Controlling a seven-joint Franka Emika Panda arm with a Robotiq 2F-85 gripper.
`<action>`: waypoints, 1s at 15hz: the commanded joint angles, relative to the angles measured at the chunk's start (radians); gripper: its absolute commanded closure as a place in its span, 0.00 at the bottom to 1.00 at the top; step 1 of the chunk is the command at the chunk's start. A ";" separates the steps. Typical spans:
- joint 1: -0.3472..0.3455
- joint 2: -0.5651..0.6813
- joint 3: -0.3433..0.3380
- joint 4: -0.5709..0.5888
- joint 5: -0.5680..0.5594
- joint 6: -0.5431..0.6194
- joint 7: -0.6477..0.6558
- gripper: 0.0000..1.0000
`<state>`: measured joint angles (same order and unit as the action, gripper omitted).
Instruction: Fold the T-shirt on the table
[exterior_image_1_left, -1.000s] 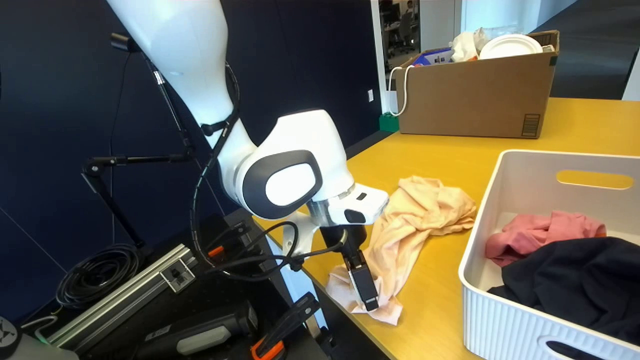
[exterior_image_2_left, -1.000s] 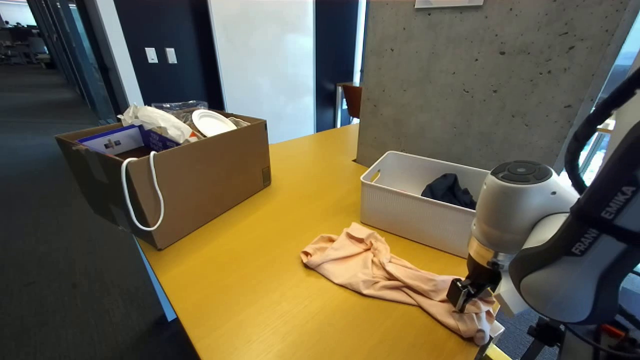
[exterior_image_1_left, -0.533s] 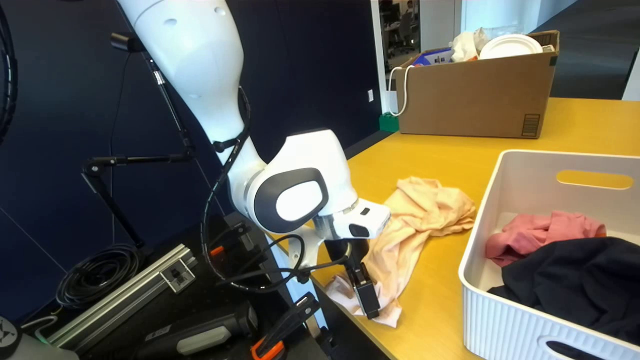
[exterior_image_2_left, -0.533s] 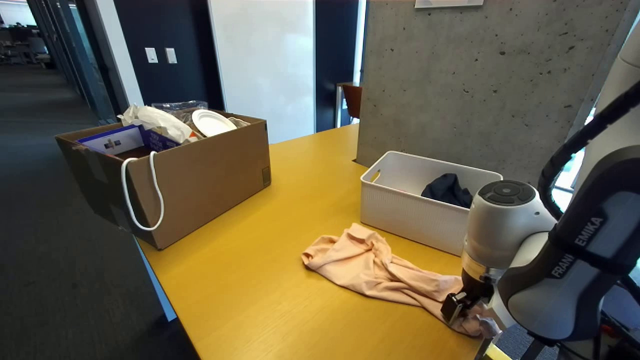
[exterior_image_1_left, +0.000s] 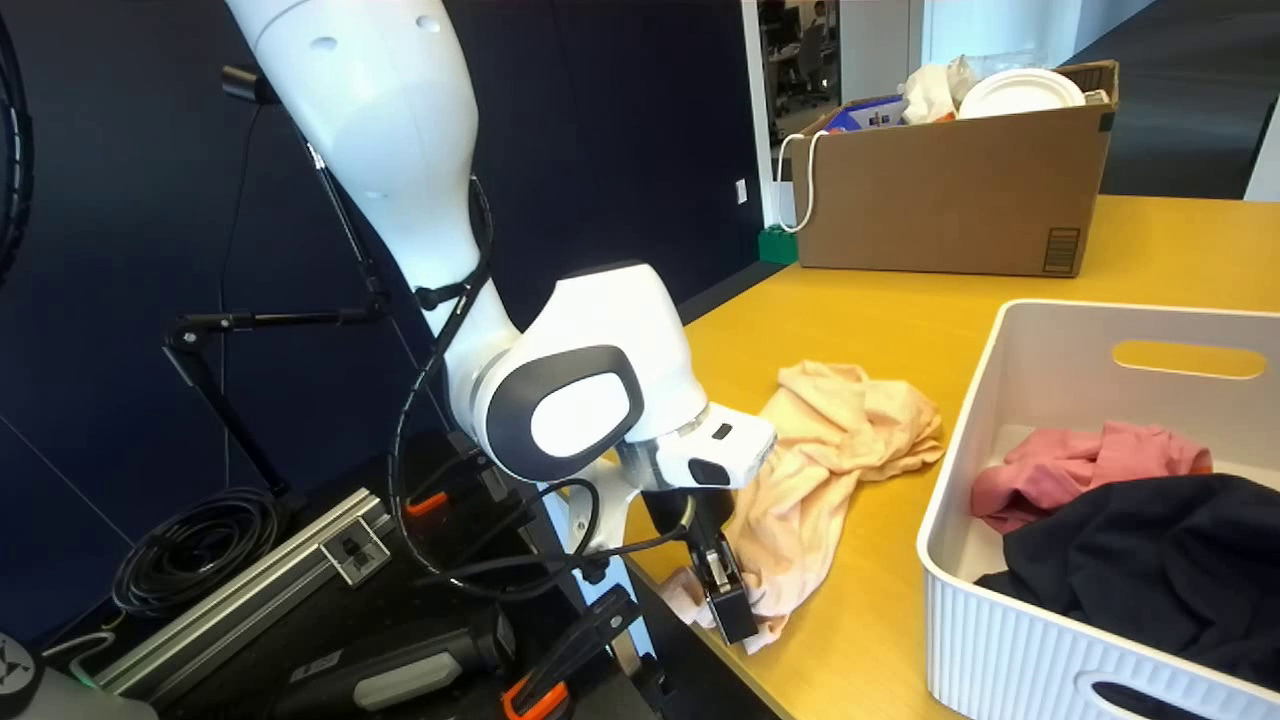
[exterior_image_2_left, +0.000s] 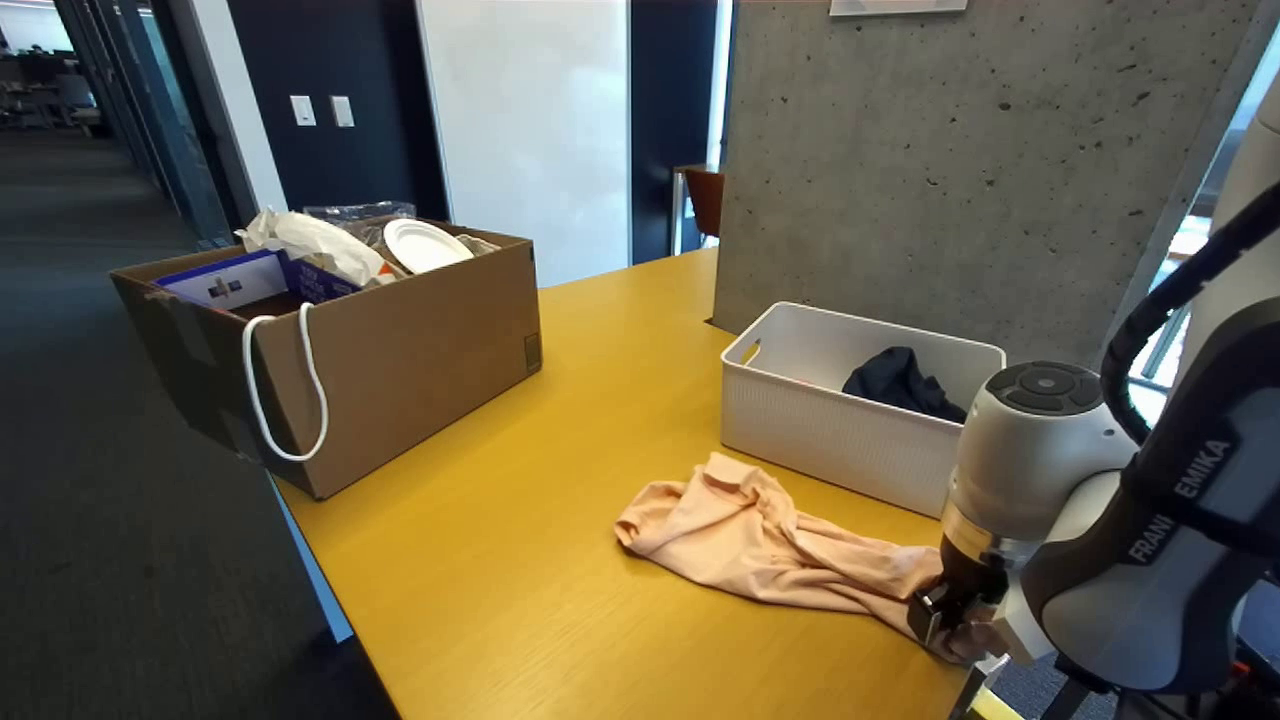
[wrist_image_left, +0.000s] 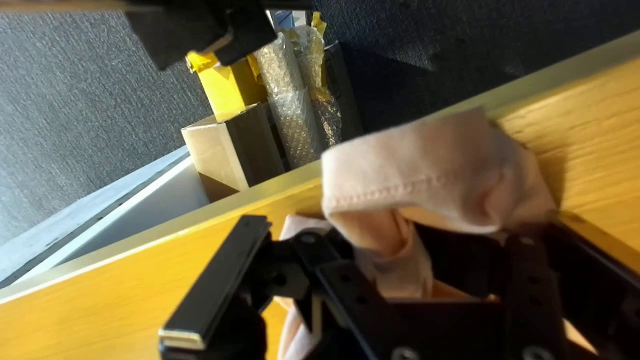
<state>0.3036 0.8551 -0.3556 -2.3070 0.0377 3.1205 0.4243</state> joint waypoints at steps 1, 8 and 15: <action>0.075 -0.113 -0.051 -0.148 0.062 0.080 -0.037 1.00; 0.310 -0.265 -0.297 -0.223 0.166 0.043 -0.059 1.00; 0.368 -0.294 -0.421 -0.067 0.108 -0.041 -0.049 1.00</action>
<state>0.6333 0.5993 -0.7387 -2.4080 0.1666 3.1100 0.3860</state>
